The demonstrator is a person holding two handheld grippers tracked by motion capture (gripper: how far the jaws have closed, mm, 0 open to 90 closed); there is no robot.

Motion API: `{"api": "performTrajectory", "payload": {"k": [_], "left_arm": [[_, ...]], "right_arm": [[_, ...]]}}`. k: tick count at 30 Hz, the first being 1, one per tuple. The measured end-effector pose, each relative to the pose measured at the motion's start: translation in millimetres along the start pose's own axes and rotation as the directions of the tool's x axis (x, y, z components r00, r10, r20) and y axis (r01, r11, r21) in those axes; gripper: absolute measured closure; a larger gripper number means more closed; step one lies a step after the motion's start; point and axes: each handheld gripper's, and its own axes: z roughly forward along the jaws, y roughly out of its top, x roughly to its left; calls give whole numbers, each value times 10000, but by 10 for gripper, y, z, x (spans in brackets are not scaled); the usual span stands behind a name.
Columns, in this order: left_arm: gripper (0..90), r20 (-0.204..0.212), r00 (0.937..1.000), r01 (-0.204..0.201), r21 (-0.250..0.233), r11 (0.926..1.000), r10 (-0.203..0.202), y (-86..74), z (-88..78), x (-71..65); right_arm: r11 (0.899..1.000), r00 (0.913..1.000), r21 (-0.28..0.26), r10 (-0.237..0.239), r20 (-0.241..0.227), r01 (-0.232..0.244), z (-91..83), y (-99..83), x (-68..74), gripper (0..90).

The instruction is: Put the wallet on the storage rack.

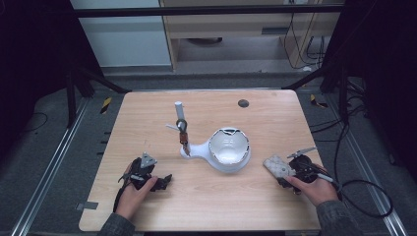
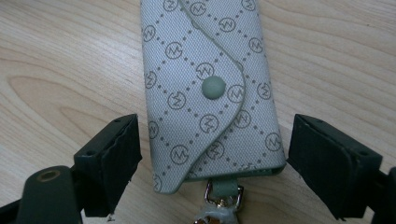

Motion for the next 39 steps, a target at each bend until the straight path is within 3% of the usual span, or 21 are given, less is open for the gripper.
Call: {"api": "performTrajectory", "payload": {"k": [11, 18, 29, 33, 39], "left_arm": [[0, -1, 10000, -4, 2, 10000, 4, 0, 0, 0], [0, 5, 10000, 1, 2, 10000, -1, 0, 0, 0], [0, 12, 10000, 1, 3, 10000, -1, 0, 0, 0], [0, 6, 10000, 4, 0, 10000, -4, 0, 1, 0], [0, 20, 10000, -9, 6, 10000, 9, 0, 0, 0]], "right_arm": [[9973, 9992, 652, -349, 202, 335, 69, 70, 34, 218], [9959, 9988, 790, -454, 184, 438, 68, 86, 29, 252], [9885, 9909, 782, -1322, 263, 1298, -65, 133, 49, 316], [9838, 9844, 660, -1700, 446, 1669, -197, 161, 94, 318], [9688, 9663, 501, -2459, 768, 2426, -423, 243, 201, 319]]}}
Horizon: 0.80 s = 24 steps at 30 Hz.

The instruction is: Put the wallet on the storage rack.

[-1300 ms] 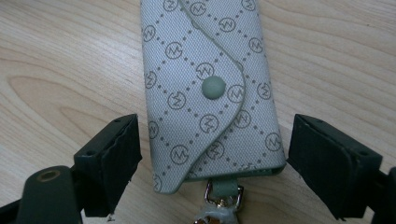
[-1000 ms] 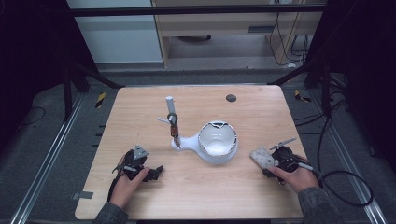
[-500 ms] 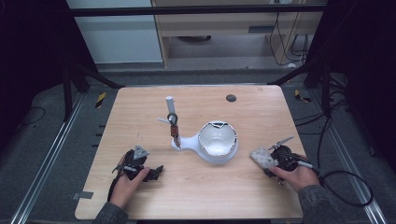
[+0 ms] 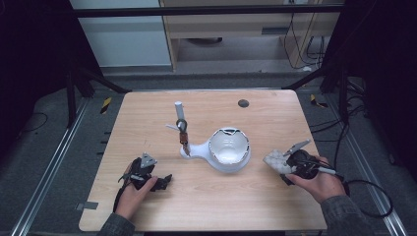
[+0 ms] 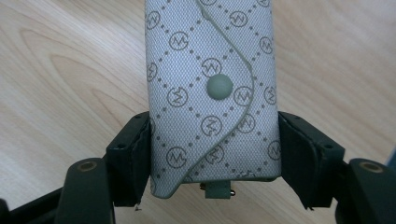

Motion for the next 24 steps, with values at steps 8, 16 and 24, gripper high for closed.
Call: {"api": "performTrajectory", "payload": {"k": [8, 16, 24], "left_arm": [[0, 16, 10000, -14, -3, 10000, 14, -1, -1, -3], [0, 30, 10000, -11, -4, 10000, 11, -1, -1, -5], [0, 36, 10000, -16, -5, 10000, 16, -2, -2, -7]], "right_arm": [[9923, 9914, -116, -1223, 473, 1229, -239, 214, 147, 320], [9791, 9772, -80, -2022, 641, 2031, -400, 427, 250, 321], [9660, 9641, -116, -2568, 682, 2581, -488, 638, 340, 320]]}}
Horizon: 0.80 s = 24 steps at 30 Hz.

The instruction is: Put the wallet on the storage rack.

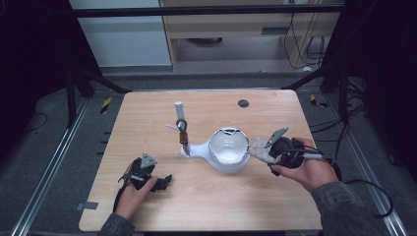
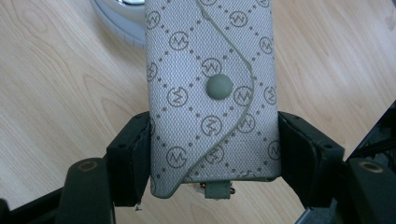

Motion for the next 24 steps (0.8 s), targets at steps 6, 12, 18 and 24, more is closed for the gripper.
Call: {"api": "performTrajectory", "payload": {"k": [6, 12, 18, 24], "left_arm": [[0, 5, 10000, -29, 22, 10000, 29, 0, -2, 1], [0, 7, 10000, 1, -12, 10000, -1, 0, 0, -2], [0, -2, 10000, -20, -10, 10000, 20, 0, 0, -1], [0, 9, 10000, -32, -13, 10000, 32, 0, 0, -1]], "right_arm": [[9994, 9994, -51, -332, 10, 332, -33, 136, 33, 320], [9985, 9985, -82, -539, 5, 540, -60, 243, 68, 320], [9967, 9968, -147, -799, -27, 799, -76, 354, 114, 320], [9941, 9942, -153, -1072, -106, 1070, -62, 463, 182, 320]]}}
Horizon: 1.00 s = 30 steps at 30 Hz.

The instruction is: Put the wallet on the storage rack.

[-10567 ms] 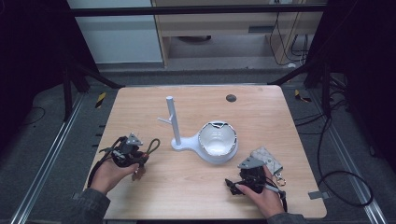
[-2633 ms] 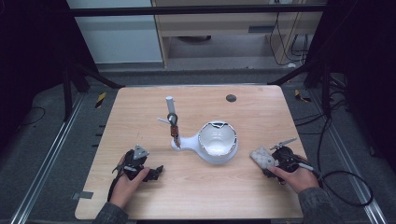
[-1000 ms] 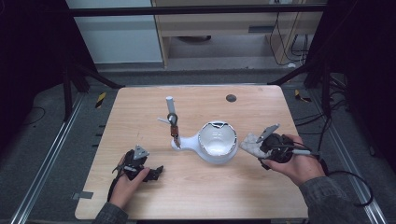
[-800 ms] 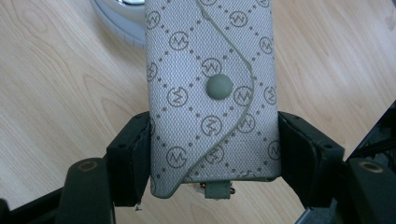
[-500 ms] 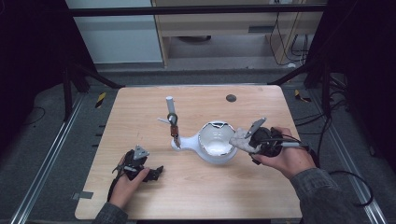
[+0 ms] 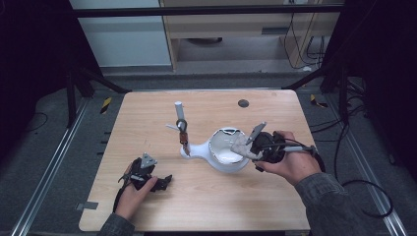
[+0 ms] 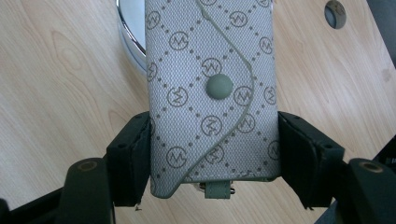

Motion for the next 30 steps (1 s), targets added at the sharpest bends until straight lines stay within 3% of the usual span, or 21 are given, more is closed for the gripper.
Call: {"api": "performTrajectory", "payload": {"k": [16, 30], "left_arm": [[0, 8, 10000, -8, 8, 10000, 8, 0, 0, 1], [0, 15, 10000, -10, 9, 10000, 10, 1, 0, 0]], "right_arm": [[9989, 9989, 244, -395, -259, 401, 86, 143, 97, 320], [9953, 9976, 802, -501, -484, 539, 281, 309, 115, 321]]}}
